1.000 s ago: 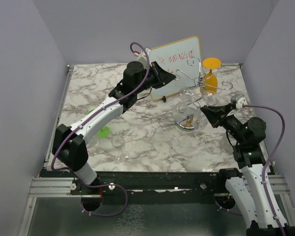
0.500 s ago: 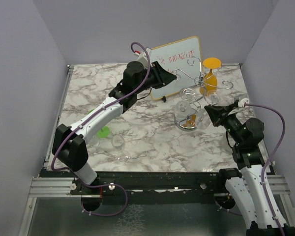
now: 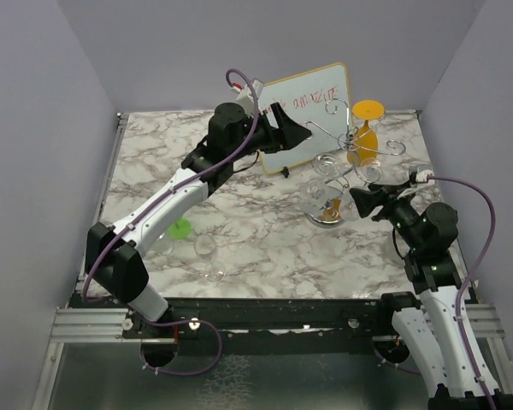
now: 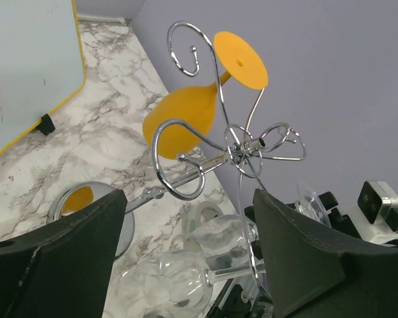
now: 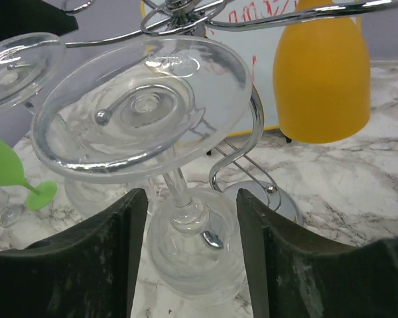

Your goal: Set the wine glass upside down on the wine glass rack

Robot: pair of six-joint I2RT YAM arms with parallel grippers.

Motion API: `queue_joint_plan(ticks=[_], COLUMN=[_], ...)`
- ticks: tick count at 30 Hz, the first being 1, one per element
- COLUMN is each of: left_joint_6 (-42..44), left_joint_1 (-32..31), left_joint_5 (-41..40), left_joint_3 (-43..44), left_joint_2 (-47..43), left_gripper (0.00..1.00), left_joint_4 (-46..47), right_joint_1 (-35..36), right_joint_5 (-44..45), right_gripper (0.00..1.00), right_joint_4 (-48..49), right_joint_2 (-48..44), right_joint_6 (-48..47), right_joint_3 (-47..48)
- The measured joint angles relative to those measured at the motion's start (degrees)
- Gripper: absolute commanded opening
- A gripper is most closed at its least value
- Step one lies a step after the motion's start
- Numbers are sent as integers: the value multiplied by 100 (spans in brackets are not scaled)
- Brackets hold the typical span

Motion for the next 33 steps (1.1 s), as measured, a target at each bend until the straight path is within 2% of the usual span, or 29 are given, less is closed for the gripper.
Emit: queue_joint_plan(ticks=[6, 13, 16, 21, 26, 31, 33], left_joint_6=[638, 1486, 1718, 1851, 1910, 2094, 2153], left_joint_1=[103, 214, 219, 219, 219, 219, 219], left_joint_5=[-66, -527, -741, -949, -1095, -1228, -1222], left_joint_3=[260, 251, 90, -271, -313, -295, -245], left_joint_2=[-352, -1261, -1751, -2511, -2966, -3604, -3729], left_gripper=[95, 96, 92, 76, 76, 77, 71], left_joint_4=[-645, -1727, -2245, -3405, -4756, -5696, -5956], right_joint_1=[0, 0, 0, 0, 0, 0, 0], right_joint_5=[162, 564, 485, 402, 901, 1768, 2059], right_gripper=[78, 80, 80, 78, 69, 69, 69], right_joint_4=[-850, -2039, -2382, -2863, -3303, -3740, -3915], right_joint_2=[-166, -654, -841, -1064, -1231, -835, -476], right_joint_6=[168, 396, 564, 918, 1344, 1762, 1871], right_joint_3=[299, 789, 1060, 1305, 1528, 2208, 2614])
